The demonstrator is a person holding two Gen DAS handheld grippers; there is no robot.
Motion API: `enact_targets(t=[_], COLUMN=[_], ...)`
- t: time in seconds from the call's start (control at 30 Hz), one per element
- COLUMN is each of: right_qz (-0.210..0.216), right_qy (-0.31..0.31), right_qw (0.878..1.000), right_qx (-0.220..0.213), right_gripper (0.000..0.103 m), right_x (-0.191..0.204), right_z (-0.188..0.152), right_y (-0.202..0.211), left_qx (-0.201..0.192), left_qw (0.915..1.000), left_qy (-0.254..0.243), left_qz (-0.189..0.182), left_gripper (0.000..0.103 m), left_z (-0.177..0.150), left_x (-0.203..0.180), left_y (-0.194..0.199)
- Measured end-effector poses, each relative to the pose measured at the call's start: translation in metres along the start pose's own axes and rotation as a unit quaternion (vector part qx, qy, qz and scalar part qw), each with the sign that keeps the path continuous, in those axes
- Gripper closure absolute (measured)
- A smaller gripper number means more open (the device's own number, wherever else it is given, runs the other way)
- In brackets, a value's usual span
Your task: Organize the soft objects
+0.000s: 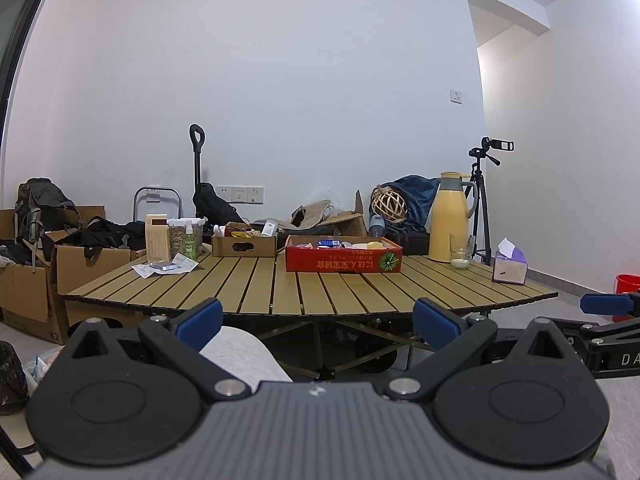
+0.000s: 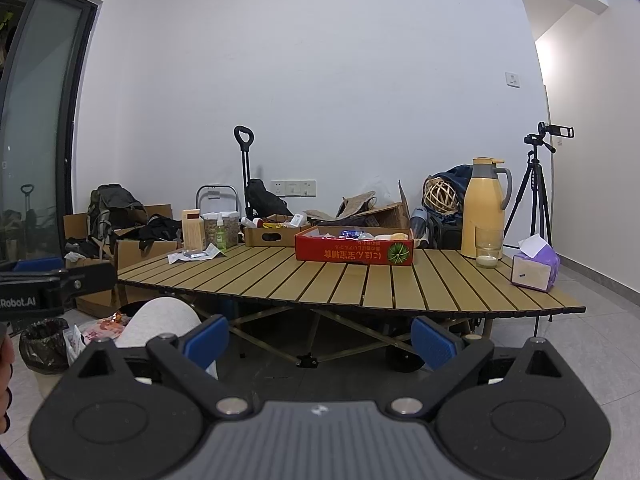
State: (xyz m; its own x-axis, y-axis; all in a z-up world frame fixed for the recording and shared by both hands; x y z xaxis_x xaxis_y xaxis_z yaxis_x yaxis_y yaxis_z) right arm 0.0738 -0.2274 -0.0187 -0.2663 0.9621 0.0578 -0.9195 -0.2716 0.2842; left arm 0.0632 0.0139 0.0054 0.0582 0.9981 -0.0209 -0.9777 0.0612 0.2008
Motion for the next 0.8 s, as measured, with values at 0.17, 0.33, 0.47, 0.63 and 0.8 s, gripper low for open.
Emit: enact_targets(t=[0.17, 0.33, 0.47, 0.63, 0.8], right_qz=[0.000, -0.002, -0.002, -0.002, -0.002], right_qy=[-0.001, 0.001, 0.001, 0.001, 0.001], right_qw=[1.000, 1.000, 1.000, 1.000, 1.000], right_qx=[0.000, 0.000, 0.000, 0.000, 0.000], right_gripper=[0.005, 0.005, 0.004, 0.003, 0.003], right_x=[-0.0011, -0.0017, -0.0014, -0.0008, -0.0005], right_z=[0.0000, -0.0002, -0.0006, -0.0003, -0.0005], right_y=[0.0003, 0.0002, 0.0002, 0.0001, -0.0001], left_qx=[-0.001, -0.002, -0.005, -0.007, -0.007], left_qw=[1.0000, 1.0000, 1.0000, 1.0000, 1.0000], left_qy=[0.000, -0.001, -0.003, -0.005, -0.005], left_qz=[0.000, 0.001, 0.002, 0.000, 0.000], left_gripper=[0.000, 0.000, 0.000, 0.000, 0.000], left_z=[0.0004, 0.0004, 0.0004, 0.0013, 0.0010], left_x=[-0.0003, -0.0002, 0.0028, 0.0037, 0.0034], left_y=[0.0003, 0.0004, 0.0002, -0.0012, -0.0013])
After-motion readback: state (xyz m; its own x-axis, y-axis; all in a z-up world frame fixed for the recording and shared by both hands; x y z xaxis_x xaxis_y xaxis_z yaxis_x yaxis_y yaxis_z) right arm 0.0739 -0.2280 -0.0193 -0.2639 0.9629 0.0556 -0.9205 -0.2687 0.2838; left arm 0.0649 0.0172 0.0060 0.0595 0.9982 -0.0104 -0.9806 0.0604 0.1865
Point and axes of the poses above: each gripper's, at about its wrist camera, not at the fingertips, and y roughly against the way its jaws point, x to its left, z to its top, the point moved 6 cm from there along -y, roughly the way its jaws point, and after that the axes turned 4 degrees about x, right-handed, at the moved point
